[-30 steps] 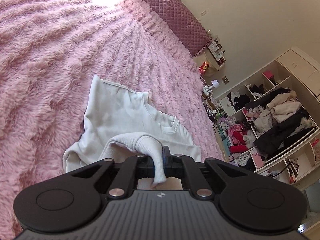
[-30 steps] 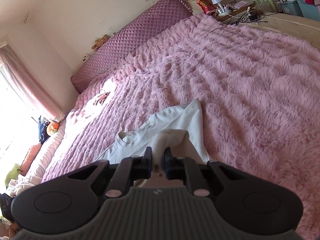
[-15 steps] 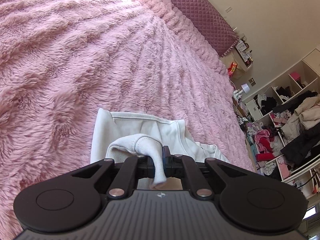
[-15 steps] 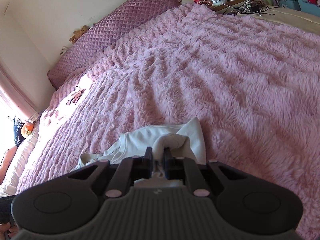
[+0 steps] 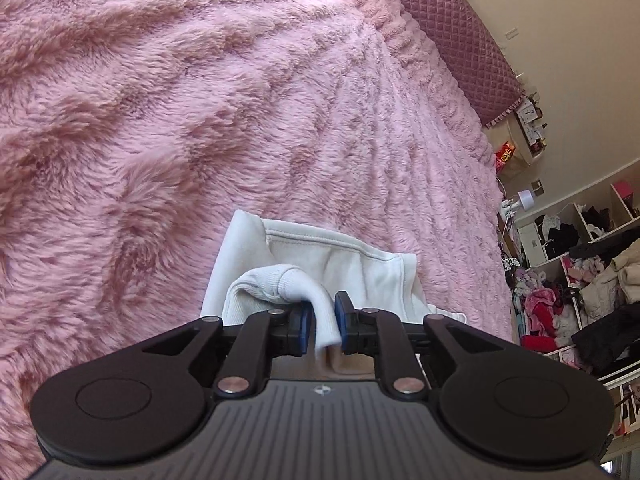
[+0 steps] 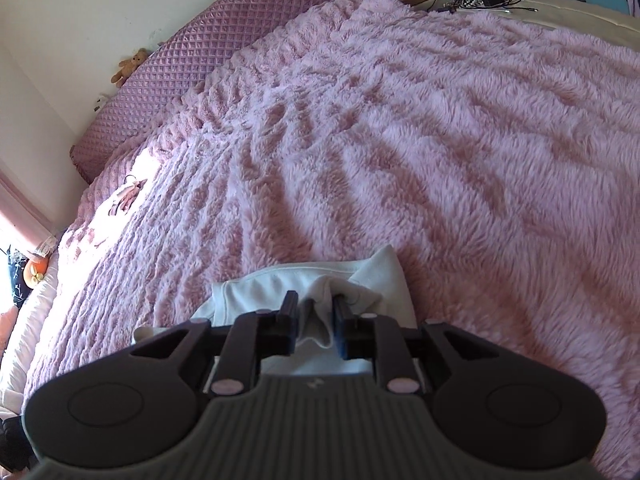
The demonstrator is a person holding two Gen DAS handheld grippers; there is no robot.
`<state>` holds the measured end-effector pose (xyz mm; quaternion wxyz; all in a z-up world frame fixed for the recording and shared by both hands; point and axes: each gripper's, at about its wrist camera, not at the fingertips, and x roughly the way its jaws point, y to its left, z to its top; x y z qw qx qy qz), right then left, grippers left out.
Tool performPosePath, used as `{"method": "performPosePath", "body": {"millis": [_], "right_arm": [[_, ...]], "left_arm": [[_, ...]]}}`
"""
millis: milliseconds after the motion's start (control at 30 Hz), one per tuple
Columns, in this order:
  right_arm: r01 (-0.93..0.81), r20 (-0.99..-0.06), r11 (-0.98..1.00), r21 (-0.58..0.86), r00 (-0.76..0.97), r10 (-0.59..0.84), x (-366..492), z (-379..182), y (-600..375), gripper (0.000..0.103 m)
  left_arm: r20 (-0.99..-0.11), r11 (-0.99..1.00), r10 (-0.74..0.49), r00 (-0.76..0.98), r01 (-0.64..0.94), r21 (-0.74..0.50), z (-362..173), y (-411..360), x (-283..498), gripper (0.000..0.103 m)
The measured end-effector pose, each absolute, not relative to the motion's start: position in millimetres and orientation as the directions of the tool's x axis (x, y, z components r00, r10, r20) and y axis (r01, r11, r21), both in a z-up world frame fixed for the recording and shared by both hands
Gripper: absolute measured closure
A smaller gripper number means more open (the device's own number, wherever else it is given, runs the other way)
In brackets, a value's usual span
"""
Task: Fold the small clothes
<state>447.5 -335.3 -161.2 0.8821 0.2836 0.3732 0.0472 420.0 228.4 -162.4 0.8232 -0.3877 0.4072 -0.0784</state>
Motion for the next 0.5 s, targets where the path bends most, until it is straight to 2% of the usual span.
{"method": "performPosePath", "body": {"millis": [33, 67, 167, 500], "right_arm": [[0.114, -0.615, 0.841, 0.529, 0.734, 0.288, 441, -155, -337, 0.069], [0.095, -0.593, 0.852, 0.515, 0.757, 0.274, 432, -147, -341, 0.066], [0.035, -0.561, 0.868, 0.495, 0.775, 0.289, 403, -126, -360, 0.066], [-0.031, -0.673, 0.902, 0.431, 0.655, 0.344, 304, -144, -397, 0.062]], "left_arm": [[-0.603, 0.697, -0.439, 0.666, -0.17, -0.696, -156, 232, 414, 0.079], [-0.588, 0.708, -0.432, 0.684, -0.146, -0.691, -147, 236, 405, 0.076], [-0.55, 0.727, -0.426, 0.719, -0.089, -0.68, -130, 250, 373, 0.064], [-0.612, 0.767, -0.503, 0.611, -0.011, -0.641, -154, 261, 272, 0.063]]}}
